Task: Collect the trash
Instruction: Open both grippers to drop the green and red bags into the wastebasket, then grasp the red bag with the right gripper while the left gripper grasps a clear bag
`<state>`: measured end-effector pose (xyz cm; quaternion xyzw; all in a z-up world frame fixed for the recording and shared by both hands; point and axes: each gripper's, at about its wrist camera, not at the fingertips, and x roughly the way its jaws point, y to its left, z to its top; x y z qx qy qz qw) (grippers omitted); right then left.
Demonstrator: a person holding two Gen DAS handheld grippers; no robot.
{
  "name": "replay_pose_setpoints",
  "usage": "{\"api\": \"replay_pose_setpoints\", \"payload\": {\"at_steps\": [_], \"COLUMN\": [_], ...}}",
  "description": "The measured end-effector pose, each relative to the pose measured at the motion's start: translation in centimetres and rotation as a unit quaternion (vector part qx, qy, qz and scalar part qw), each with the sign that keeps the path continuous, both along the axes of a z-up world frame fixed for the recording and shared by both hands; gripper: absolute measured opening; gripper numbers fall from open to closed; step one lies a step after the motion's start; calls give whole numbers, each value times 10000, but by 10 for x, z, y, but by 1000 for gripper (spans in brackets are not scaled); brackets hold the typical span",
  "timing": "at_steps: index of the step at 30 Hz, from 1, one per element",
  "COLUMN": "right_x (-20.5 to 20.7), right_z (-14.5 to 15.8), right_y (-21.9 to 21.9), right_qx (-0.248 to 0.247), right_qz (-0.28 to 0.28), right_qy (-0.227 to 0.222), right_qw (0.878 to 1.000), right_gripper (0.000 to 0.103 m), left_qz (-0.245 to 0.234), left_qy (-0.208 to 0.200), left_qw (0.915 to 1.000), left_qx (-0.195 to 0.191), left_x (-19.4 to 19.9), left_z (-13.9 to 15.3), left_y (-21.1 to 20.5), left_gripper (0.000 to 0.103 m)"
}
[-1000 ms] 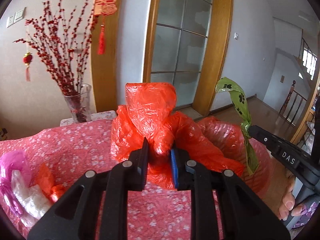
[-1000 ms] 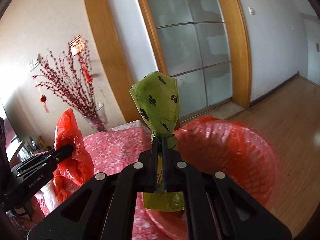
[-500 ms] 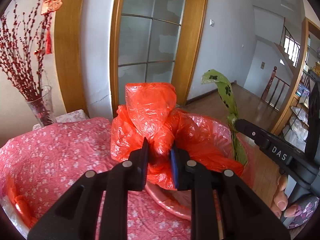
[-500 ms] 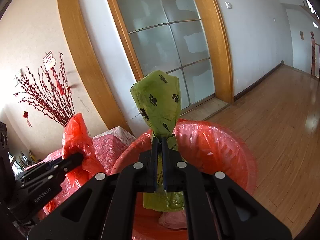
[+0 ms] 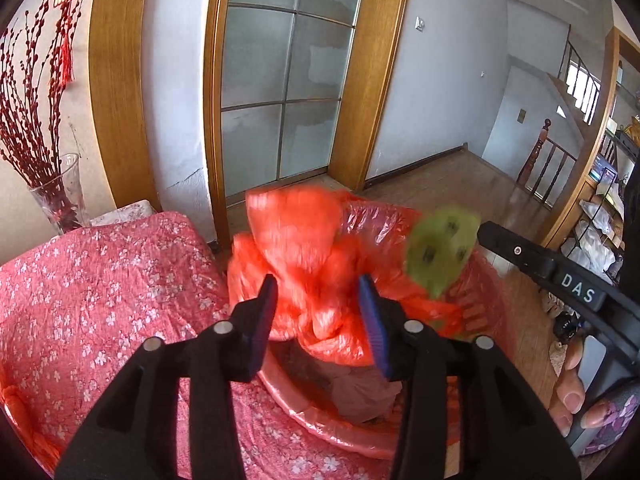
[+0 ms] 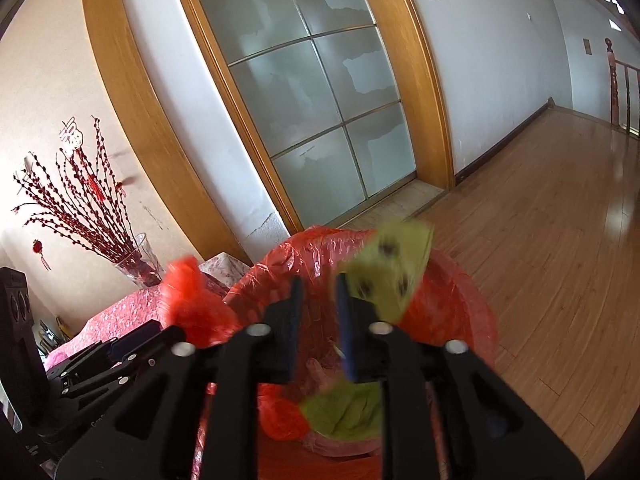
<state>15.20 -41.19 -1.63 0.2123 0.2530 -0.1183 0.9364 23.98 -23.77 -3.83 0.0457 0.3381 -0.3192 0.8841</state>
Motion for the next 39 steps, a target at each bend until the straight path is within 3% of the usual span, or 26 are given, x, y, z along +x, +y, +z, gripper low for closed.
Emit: {"api": "replay_pose_setpoints", "payload": {"at_steps": [9, 12, 16, 25, 32, 39], "right_x": [-2, -2, 5, 31, 54, 77], "right_z": [3, 6, 9, 7, -9, -25], "right_y": [12, 27, 59, 158, 253, 330], "right_qx": [-240, -416, -611, -698, -739, -726], "right_qz": [14, 198, 598, 1888, 3035, 3839], "right_qy": [58, 35, 13, 36, 291, 594], "right_qw": [9997, 9989, 9963, 9795, 9495, 9186], "right_gripper": [29, 44, 44, 44, 42, 38], "left_qz": [371, 623, 1111, 2520, 3479, 3898], "left_qy": [-53, -219, -420, -806, -725, -629], "left_qw": [9993, 9978, 9929, 9641, 9338, 9182], "left_qx": [70, 83, 87, 217, 424, 317], "left_x": [-5, -15, -23, -47, -56, -64], "left_z": [1, 7, 17, 34, 28, 28], "left_y": [33, 59, 106, 229, 319, 362], "left_gripper": [43, 44, 46, 48, 48, 48]}}
